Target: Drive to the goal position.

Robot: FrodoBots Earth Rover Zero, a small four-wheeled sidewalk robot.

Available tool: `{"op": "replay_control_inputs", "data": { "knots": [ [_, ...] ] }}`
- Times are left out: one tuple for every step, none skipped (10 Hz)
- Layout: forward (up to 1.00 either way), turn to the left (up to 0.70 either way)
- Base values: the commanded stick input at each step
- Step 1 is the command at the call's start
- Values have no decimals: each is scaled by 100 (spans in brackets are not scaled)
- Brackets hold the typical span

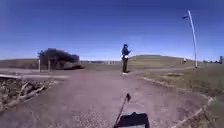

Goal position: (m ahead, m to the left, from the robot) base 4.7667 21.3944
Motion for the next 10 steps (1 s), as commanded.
{"op": "replay_control_inputs", "data": {
  "knots": [
    [0,0],
    [0,0],
    [0,0],
    [0,0],
    [100,0],
    [100,0],
    [100,0],
    [100,0],
    [100,0],
    [100,0]
  ]
}}
